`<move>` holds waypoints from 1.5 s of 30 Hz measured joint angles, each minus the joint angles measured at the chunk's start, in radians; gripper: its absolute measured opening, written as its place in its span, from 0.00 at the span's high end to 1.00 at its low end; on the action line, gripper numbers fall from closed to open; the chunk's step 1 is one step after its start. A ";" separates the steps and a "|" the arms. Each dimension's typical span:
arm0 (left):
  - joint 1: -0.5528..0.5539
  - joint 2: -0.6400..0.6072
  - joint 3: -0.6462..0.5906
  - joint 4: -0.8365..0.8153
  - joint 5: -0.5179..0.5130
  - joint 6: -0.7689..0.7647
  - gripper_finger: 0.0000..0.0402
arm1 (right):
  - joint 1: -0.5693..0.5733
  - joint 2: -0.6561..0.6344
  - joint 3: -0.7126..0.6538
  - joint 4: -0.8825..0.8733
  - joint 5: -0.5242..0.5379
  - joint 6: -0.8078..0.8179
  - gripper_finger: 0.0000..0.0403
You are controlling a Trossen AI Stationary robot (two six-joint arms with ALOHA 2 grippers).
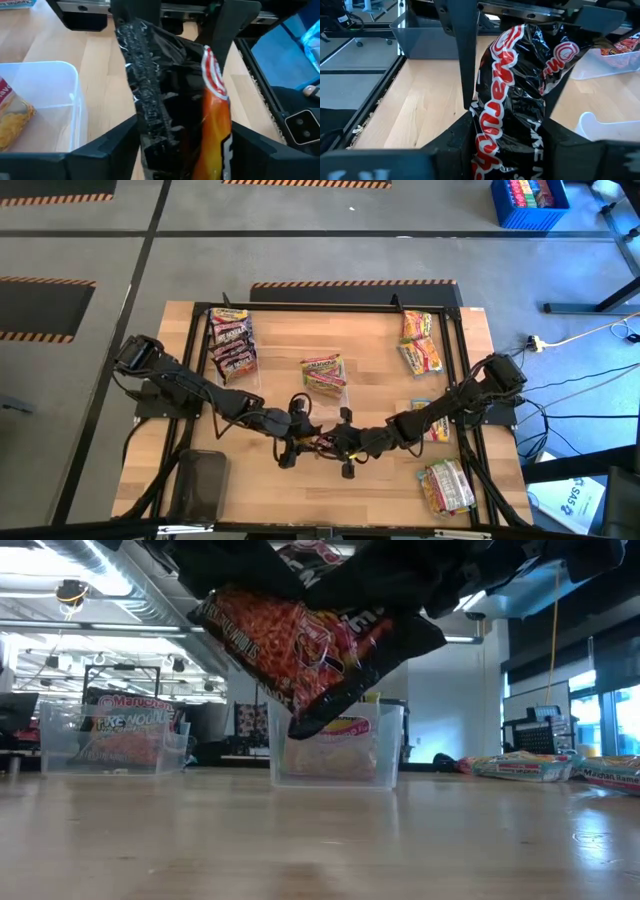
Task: Sort Maruchan noodles
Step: Put the black noodle pack into the left transparent bin
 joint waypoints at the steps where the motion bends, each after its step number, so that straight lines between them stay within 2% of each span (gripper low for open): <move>1: 0.000 0.000 0.000 0.000 0.001 0.000 0.44 | 0.000 0.000 0.000 0.000 0.000 0.000 0.69; 7: -0.001 0.000 0.000 -0.001 0.004 0.001 0.55 | 0.000 0.000 0.000 0.007 -0.009 0.000 0.69; 12: -0.008 -0.001 0.000 -0.001 0.005 0.001 0.59 | 0.000 0.001 0.010 -0.004 -0.014 0.018 0.67; 16: -0.021 -0.002 0.002 -0.001 -0.007 0.006 0.60 | 0.001 0.001 0.030 -0.034 -0.026 0.027 0.55; 20: -0.035 -0.002 0.002 -0.013 -0.049 0.004 0.60 | 0.001 -0.002 0.073 -0.148 -0.028 0.027 0.42; 24: -0.041 -0.017 0.002 -0.032 -0.069 0.001 0.60 | 0.001 -0.029 0.107 -0.257 -0.026 0.015 0.35; 28: -0.059 -0.046 0.003 -0.080 -0.053 -0.011 0.60 | 0.008 -0.088 0.104 -0.324 -0.037 0.015 0.34; 31: -0.092 -0.047 -0.002 -0.148 -0.080 -0.029 0.60 | 0.028 -0.145 0.079 -0.359 -0.008 0.031 0.34; 35: -0.127 -0.053 -0.002 -0.116 -0.095 -0.030 0.60 | 0.069 -0.195 0.027 -0.363 0.061 0.051 0.34; 38: -0.142 -0.065 -0.025 -0.116 -0.136 -0.007 0.60 | 0.085 -0.202 -0.011 -0.368 0.070 0.095 0.34; 45: -0.148 -0.068 -0.144 0.088 -0.141 -0.022 0.60 | 0.100 -0.202 -0.118 -0.329 0.077 0.210 0.34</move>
